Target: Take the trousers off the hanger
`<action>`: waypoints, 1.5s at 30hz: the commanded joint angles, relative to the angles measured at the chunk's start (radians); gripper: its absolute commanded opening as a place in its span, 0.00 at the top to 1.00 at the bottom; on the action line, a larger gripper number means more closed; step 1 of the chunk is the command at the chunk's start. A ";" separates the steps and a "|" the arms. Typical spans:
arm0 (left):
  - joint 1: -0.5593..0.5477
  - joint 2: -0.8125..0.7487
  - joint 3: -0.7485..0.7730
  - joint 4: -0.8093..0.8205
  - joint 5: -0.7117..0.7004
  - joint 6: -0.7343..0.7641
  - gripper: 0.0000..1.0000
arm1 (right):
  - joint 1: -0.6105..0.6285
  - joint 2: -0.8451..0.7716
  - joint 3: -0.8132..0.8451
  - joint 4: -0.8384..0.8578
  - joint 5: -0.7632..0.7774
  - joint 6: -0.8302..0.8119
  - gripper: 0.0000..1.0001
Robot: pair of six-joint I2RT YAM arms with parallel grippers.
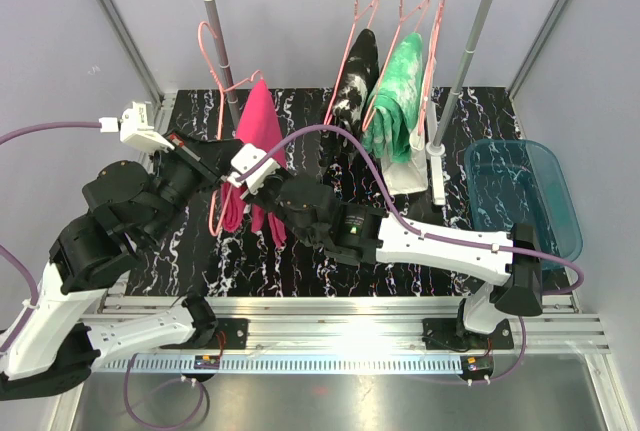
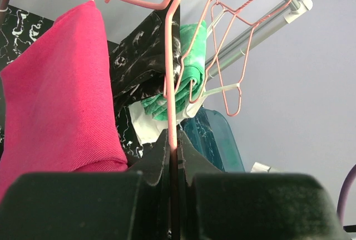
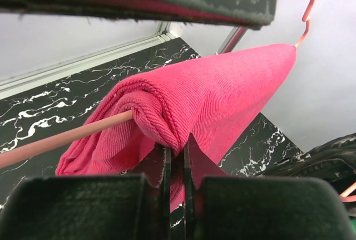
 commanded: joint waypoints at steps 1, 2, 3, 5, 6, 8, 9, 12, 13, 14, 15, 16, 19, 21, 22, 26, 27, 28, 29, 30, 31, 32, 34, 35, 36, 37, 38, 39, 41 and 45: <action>-0.004 -0.023 0.025 0.160 -0.025 0.025 1.00 | -0.014 -0.048 0.053 0.060 -0.030 -0.013 1.00; -0.006 -0.023 0.019 0.149 -0.035 0.028 1.00 | -0.015 -0.068 0.053 0.058 -0.033 -0.006 1.00; -0.006 -0.023 0.012 0.143 -0.057 0.033 1.00 | -0.014 -0.079 0.053 0.058 -0.036 0.007 1.00; -0.006 -0.026 -0.008 0.115 -0.081 0.034 1.00 | -0.014 -0.117 0.055 0.058 -0.040 0.014 1.00; -0.006 -0.028 -0.016 0.110 -0.103 0.038 1.00 | -0.014 -0.130 0.056 0.061 -0.036 0.011 1.00; -0.006 -0.028 -0.039 0.075 -0.138 0.041 1.00 | -0.015 -0.154 0.075 0.054 -0.027 0.004 1.00; -0.006 -0.028 -0.047 0.063 -0.155 0.041 1.00 | -0.014 -0.160 0.085 0.035 -0.021 -0.015 1.00; -0.006 -0.036 -0.080 0.028 -0.199 0.044 1.00 | -0.014 -0.168 0.130 0.008 0.033 -0.067 1.00; -0.006 -0.040 -0.091 0.026 -0.204 0.044 1.00 | -0.014 -0.170 0.153 0.003 0.045 -0.081 1.00; -0.006 -0.045 -0.111 0.023 -0.207 0.041 1.00 | -0.014 -0.168 0.165 -0.003 0.055 -0.094 1.00; -0.006 -0.048 -0.117 0.021 -0.207 0.039 1.00 | -0.015 -0.170 0.177 -0.015 0.067 -0.119 1.00; -0.006 -0.054 -0.126 0.017 -0.213 0.038 1.00 | -0.015 -0.170 0.203 -0.023 0.071 -0.127 1.00; -0.006 -0.069 -0.148 0.000 -0.219 0.033 1.00 | -0.014 -0.170 0.268 -0.052 0.088 -0.153 1.00; -0.006 -0.080 -0.160 -0.009 -0.221 0.033 1.00 | -0.014 -0.167 0.303 -0.057 0.101 -0.173 1.00; -0.006 -0.086 -0.174 -0.014 -0.224 0.031 1.00 | -0.015 -0.165 0.346 -0.089 0.101 -0.179 1.00; -0.006 -0.131 -0.218 -0.044 -0.241 0.027 1.00 | -0.014 -0.145 0.470 -0.146 0.078 -0.199 1.00; -0.006 -0.137 -0.226 -0.048 -0.245 0.027 1.00 | -0.014 -0.139 0.498 -0.166 0.078 -0.205 1.00; -0.006 -0.144 -0.241 -0.061 -0.253 0.027 1.00 | -0.014 -0.131 0.560 -0.181 0.073 -0.210 1.00; -0.006 -0.151 -0.248 -0.066 -0.256 0.027 1.00 | -0.014 -0.116 0.593 -0.195 0.073 -0.220 1.00; -0.006 -0.163 -0.255 -0.071 -0.256 0.027 1.00 | -0.015 -0.107 0.625 -0.218 0.076 -0.230 1.00; -0.006 -0.168 -0.258 -0.074 -0.258 0.028 1.00 | -0.014 -0.101 0.677 -0.227 0.076 -0.237 1.00; -0.006 -0.177 -0.268 -0.081 -0.261 0.030 1.00 | -0.014 -0.090 0.723 -0.241 0.081 -0.254 1.00; -0.007 -0.186 -0.274 -0.093 -0.268 0.033 1.00 | -0.014 -0.082 0.761 -0.247 0.090 -0.276 1.00; -0.006 -0.191 -0.278 -0.101 -0.273 0.033 1.00 | -0.015 -0.081 0.779 -0.252 0.099 -0.297 1.00; -0.006 -0.195 -0.281 -0.109 -0.285 0.033 1.00 | -0.014 -0.081 0.792 -0.249 0.120 -0.309 1.00; -0.006 -0.200 -0.283 -0.120 -0.291 0.034 1.00 | -0.014 -0.091 0.817 -0.252 0.130 -0.318 1.00; -0.006 -0.203 -0.288 -0.126 -0.298 0.036 1.00 | -0.015 -0.099 0.826 -0.252 0.139 -0.332 1.00; -0.006 -0.210 -0.294 -0.129 -0.307 0.039 1.00 | -0.015 -0.108 0.840 -0.256 0.162 -0.338 1.00; -0.004 -0.217 -0.301 -0.136 -0.313 0.051 1.00 | -0.015 -0.146 0.843 -0.259 0.183 -0.357 1.00; -0.006 -0.229 -0.321 -0.146 -0.324 0.070 1.00 | -0.014 -0.220 0.826 -0.281 0.248 -0.407 1.00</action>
